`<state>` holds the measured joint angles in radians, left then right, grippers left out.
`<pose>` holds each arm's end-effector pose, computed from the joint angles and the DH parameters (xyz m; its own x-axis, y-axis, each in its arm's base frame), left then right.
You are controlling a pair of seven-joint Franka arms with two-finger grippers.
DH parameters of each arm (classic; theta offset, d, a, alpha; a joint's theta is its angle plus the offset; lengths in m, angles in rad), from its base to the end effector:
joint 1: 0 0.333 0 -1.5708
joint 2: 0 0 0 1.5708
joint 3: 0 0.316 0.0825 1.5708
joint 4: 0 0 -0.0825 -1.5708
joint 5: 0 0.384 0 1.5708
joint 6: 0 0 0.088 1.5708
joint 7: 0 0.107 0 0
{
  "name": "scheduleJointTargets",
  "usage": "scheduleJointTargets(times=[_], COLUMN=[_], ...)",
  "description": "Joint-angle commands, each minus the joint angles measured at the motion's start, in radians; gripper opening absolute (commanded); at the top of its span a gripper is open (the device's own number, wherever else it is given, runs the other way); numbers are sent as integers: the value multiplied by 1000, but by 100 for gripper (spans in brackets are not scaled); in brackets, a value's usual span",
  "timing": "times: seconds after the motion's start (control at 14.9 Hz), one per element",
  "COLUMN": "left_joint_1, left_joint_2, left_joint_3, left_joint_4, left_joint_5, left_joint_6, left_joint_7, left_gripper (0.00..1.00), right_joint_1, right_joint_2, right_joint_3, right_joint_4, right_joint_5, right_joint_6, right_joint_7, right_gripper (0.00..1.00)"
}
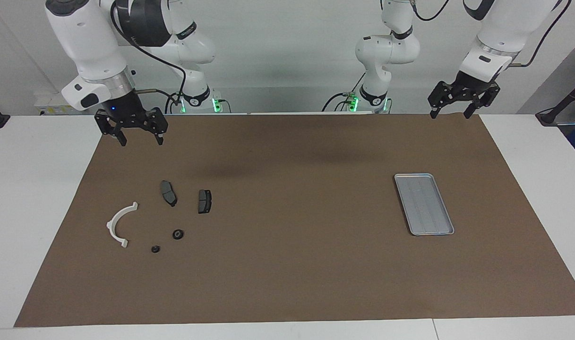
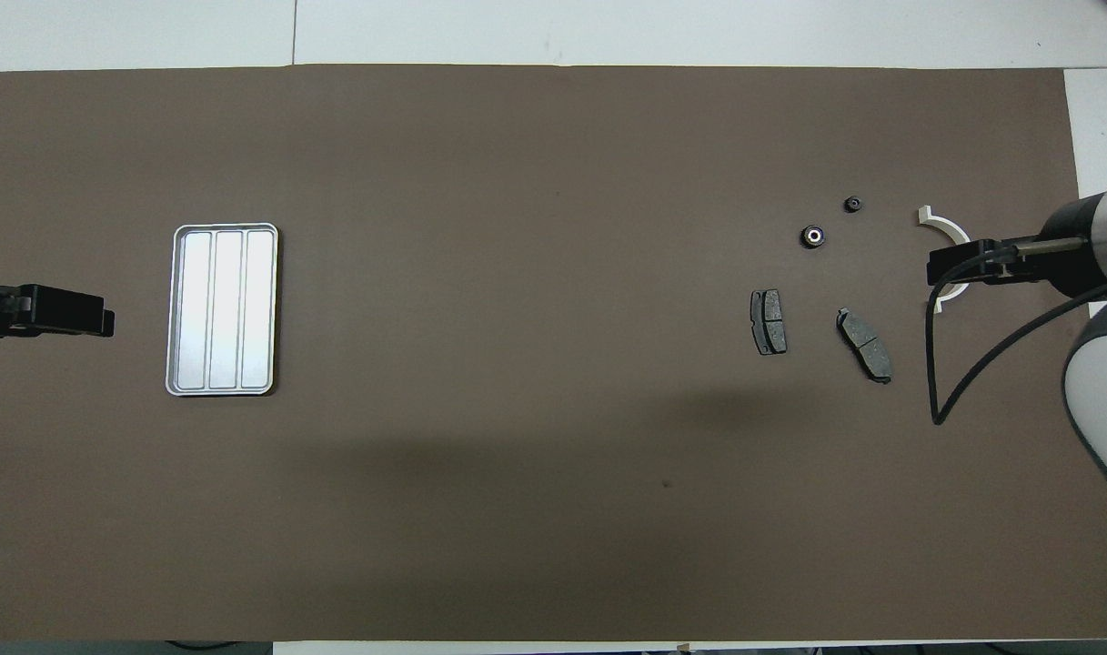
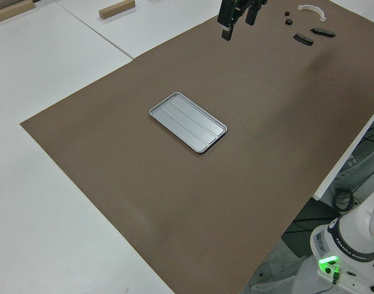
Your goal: Pick bearing gear from pile to tray
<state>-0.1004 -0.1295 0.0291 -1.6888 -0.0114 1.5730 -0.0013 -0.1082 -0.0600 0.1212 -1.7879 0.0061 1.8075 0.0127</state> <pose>0.5122 -0.0368 0.6381 0.9974 -0.0701 0.0136 -0.0703 -0.9974 0.0152 0.5518 0.0093 0.5749 0.9969 -0.0008 0.0791 -0.0008 -1.0000 0.0002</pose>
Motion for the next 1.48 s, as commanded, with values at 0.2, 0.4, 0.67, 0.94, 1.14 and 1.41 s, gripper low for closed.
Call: scheduleJointTargets(times=[0.2,0.4,0.67,0.94,1.14,1.41], left_joint_1=[14,8,10,-2,-1,-21], left_joint_2=[-19,-21,-25,-24,-16,-12], left_joint_3=[17,15,14,8,8,0], left_joint_4=[-12,-12,-14,-14,-8,-18], left_joint_5=[17,19,19,19,19,14], left_joint_6=[-72,-82,-97,-79,-15,72], left_joint_7=[-11,-11,-2,1,4,0], left_gripper=[100,100,100,100,100,100], right_joint_1=[-13,-11,-1,13,21,36], right_joint_2=[78,144,222,304,345,384], right_joint_3=[3,3,3,3,3,3], right_joint_4=[-51,-57,-57,-57,-56,-57], right_joint_5=[8,-3,-78,-133,-135,-135], right_joint_6=[137,202,260,343,389,435], right_joint_7=[59,87,180,257,369,430], right_gripper=[100,100,100,100,100,97])
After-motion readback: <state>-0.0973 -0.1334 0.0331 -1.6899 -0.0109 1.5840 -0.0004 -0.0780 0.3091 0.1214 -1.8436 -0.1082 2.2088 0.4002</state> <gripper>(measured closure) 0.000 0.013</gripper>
